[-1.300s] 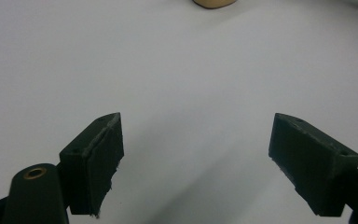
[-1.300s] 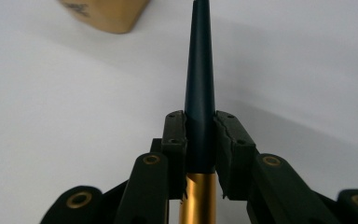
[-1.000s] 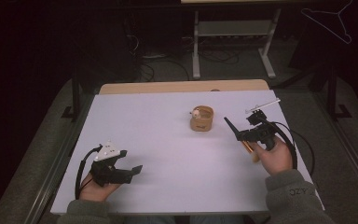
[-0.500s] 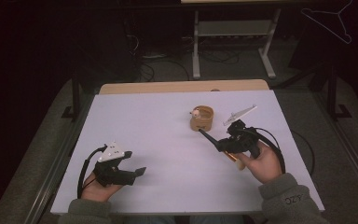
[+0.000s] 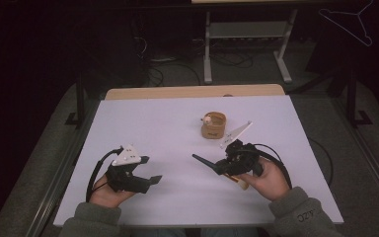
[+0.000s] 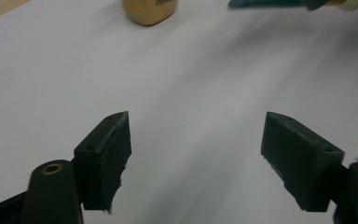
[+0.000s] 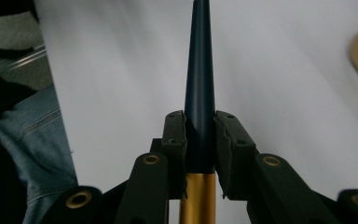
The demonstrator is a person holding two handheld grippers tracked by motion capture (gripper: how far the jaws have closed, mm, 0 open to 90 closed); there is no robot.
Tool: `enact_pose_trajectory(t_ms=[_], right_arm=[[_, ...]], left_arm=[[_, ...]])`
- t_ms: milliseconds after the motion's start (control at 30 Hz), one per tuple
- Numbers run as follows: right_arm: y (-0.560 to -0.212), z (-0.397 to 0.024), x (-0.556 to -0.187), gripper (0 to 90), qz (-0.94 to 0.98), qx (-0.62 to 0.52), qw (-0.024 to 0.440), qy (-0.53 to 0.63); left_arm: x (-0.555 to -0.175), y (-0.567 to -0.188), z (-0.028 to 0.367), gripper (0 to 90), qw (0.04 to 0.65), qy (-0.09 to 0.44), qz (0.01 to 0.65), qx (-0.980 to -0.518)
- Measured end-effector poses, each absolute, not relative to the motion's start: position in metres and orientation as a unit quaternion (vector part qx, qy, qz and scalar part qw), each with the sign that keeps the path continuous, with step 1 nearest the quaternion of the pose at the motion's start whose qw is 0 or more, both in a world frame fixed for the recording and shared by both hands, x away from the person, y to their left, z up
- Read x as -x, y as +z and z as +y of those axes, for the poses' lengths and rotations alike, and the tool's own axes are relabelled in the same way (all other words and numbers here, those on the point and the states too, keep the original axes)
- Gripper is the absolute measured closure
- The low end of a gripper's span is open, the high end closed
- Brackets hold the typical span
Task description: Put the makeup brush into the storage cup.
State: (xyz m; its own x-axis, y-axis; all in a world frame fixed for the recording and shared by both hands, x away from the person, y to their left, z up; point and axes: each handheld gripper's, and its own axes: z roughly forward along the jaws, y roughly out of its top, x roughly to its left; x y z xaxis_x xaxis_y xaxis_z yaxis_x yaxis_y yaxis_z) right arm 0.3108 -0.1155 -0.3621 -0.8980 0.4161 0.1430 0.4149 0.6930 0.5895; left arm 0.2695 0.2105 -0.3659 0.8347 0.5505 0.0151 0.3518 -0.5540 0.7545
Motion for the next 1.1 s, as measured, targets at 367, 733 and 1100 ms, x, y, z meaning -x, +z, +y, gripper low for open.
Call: enact_pose_trajectory(t_ms=[367,733,1100], right_arm=[[-0.368,-0.083,-0.299,73.9,0.933,-0.152,-0.038,0.324],[-0.375,-0.060,-0.291,73.8,0.941,-0.098,-0.065,0.317],[-0.376,-0.053,-0.284,73.8,0.943,-0.066,-0.084,0.315]], left_arm=[[-0.269,-0.351,0.168,31.9,0.358,0.092,0.154,-0.916],[-0.267,-0.358,0.142,45.2,0.294,0.051,0.079,-0.951],[-0.263,-0.368,0.130,64.7,0.261,0.011,0.048,-0.964]])
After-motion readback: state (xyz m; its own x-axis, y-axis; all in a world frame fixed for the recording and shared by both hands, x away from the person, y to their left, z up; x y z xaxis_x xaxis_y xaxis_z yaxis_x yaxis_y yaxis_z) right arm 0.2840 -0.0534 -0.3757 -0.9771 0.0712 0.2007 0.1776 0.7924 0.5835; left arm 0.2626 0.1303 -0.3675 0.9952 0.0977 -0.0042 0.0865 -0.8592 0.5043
